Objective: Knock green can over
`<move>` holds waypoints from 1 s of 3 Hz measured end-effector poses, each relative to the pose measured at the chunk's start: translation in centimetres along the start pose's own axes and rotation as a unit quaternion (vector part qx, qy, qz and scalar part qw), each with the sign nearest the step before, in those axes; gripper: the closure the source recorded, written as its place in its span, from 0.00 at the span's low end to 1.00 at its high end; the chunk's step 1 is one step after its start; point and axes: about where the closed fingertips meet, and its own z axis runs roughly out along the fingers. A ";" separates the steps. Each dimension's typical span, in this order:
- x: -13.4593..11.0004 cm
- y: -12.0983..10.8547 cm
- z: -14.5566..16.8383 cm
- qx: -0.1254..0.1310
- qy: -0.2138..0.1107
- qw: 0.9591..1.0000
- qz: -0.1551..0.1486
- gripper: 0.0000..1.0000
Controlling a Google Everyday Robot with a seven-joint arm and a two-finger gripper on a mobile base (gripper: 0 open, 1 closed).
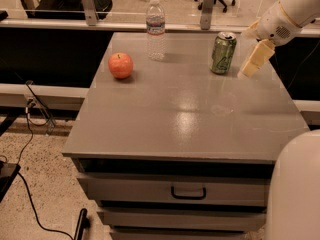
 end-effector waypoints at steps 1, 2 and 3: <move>-0.1 -0.3 0.4 0.003 -0.004 1.000 0.002 0.00; 0.2 -1.3 0.4 0.022 -0.067 0.997 0.025 0.00; 1.0 -2.6 -0.4 0.057 -0.153 0.985 0.049 0.00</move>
Offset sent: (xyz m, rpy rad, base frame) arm 0.0189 -0.0257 0.0041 0.3984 -0.1533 -0.1203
